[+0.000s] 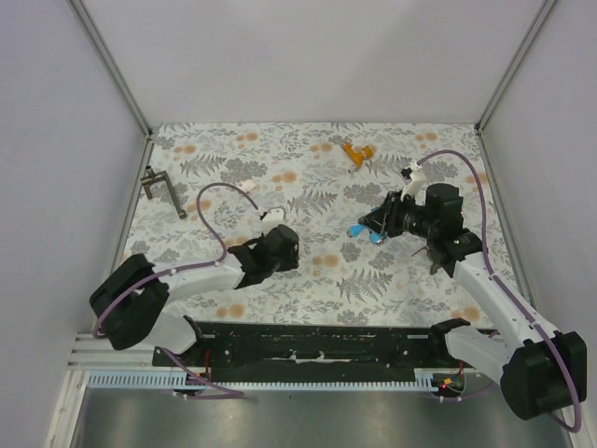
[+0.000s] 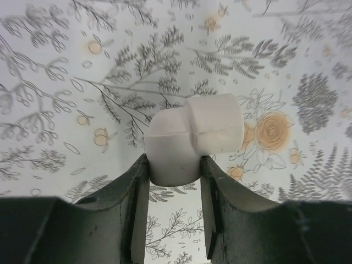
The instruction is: Install the water faucets
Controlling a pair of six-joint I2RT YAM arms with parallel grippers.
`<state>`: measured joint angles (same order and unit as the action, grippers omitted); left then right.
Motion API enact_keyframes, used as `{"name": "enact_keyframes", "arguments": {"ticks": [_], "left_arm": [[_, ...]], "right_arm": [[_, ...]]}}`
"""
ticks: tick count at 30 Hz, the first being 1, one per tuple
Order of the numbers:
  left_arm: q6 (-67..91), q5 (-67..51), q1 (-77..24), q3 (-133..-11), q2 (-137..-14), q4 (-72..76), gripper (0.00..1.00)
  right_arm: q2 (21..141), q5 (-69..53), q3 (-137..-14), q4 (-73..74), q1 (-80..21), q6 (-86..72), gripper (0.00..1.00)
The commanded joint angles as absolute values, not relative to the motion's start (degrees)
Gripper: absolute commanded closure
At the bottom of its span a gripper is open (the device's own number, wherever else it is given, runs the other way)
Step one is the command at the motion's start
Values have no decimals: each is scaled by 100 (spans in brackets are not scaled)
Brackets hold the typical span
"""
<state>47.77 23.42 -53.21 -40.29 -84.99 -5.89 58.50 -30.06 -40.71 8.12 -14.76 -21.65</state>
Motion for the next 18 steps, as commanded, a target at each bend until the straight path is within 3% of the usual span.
{"name": "enact_keyframes", "arguments": {"ticks": [1, 5, 11, 15, 18], "left_arm": [[4141, 1321, -4555, -3911, -7446, -272, 98], [3903, 451, -3930, -4226, -6813, -746, 98], [3893, -1490, -3367, -5307, -6969, -1608, 98], [4297, -2556, -3182, -5668, -7189, -1512, 98], [4491, -2724, -3164, -6010, -7294, -1730, 98]], "right_arm": [[5994, -3699, -4341, -561, -1459, -2408, 100], [6213, -3832, -4526, -1229, -1468, -2549, 100], [6556, -4437, -5438, -1336, -1529, -1996, 100], [6854, -5183, -6334, -715, -1547, -1198, 100], [7136, -5597, -7020, -90, -1564, -608, 100]]}}
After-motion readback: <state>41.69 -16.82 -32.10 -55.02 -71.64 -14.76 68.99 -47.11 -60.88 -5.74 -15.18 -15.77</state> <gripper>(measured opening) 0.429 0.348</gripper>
